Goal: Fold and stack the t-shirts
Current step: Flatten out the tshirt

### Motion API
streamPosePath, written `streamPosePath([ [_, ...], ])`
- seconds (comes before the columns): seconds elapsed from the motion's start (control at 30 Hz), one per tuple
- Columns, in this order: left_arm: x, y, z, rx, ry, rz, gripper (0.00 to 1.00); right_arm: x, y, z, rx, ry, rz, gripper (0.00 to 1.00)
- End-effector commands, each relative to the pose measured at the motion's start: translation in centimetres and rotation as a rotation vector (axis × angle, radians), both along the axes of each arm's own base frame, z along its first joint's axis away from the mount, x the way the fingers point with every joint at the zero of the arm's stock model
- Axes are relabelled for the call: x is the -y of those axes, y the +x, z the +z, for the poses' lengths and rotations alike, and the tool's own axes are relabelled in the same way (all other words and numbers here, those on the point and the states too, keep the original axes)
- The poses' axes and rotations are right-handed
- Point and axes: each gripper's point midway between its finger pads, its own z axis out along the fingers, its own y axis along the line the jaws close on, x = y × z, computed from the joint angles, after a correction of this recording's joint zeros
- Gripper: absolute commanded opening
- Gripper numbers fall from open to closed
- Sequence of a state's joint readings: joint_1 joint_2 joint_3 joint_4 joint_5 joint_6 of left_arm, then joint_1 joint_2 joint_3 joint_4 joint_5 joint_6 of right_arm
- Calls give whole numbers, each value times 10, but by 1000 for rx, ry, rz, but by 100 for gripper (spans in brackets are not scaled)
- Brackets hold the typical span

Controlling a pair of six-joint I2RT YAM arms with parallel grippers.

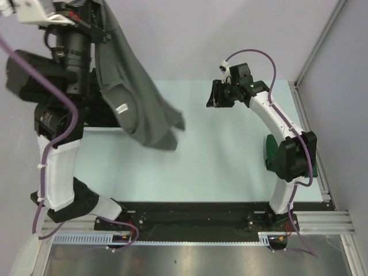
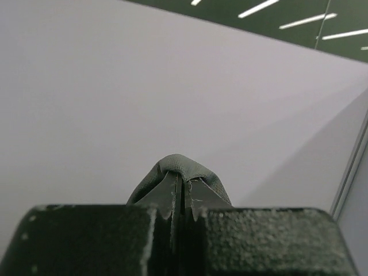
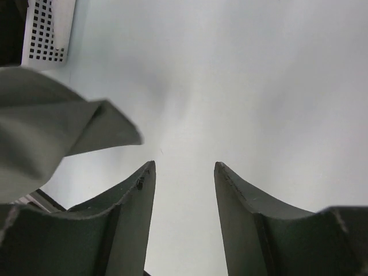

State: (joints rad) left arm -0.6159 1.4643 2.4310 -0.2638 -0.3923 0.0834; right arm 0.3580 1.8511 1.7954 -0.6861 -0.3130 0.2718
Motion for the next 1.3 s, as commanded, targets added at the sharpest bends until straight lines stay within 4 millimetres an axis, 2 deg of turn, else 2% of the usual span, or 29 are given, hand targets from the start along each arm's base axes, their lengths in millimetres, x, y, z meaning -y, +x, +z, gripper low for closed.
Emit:
streamPosePath([
  [0.0,36,59,-53,-168,128,31,0,-5,-2,6,4,30,16,51],
  [0.1,41,64,-58,-187,137,22,0,-11,-5,4,-11,62,32,55],
  [0.13,41,64,-59,-191,137,21,0,-14,-5,6,-8,76,37,59],
  [0.17,43,66,-63,-204,139,17,0,-22,-12,2,-26,94,63,68],
  [0.33,50,75,-76,-244,161,13,0,-36,-20,6,15,93,93,76],
  [0.47,56,80,-80,-252,161,-2,0,-35,-20,8,35,78,83,89],
  [0.67,69,87,-83,-253,150,-44,0,-34,-23,-4,-2,68,74,99],
  [0.83,67,85,-82,-256,151,-43,0,-32,-23,-15,-20,61,63,100],
  [1.07,59,75,-78,-254,149,-39,0,-17,-7,-21,-12,50,-11,100],
  [1.13,57,72,-78,-254,147,-39,0,-17,-2,-18,-2,80,-18,100],
  [1.27,55,69,-77,-257,146,-43,0,-21,4,-26,-56,154,-13,100],
])
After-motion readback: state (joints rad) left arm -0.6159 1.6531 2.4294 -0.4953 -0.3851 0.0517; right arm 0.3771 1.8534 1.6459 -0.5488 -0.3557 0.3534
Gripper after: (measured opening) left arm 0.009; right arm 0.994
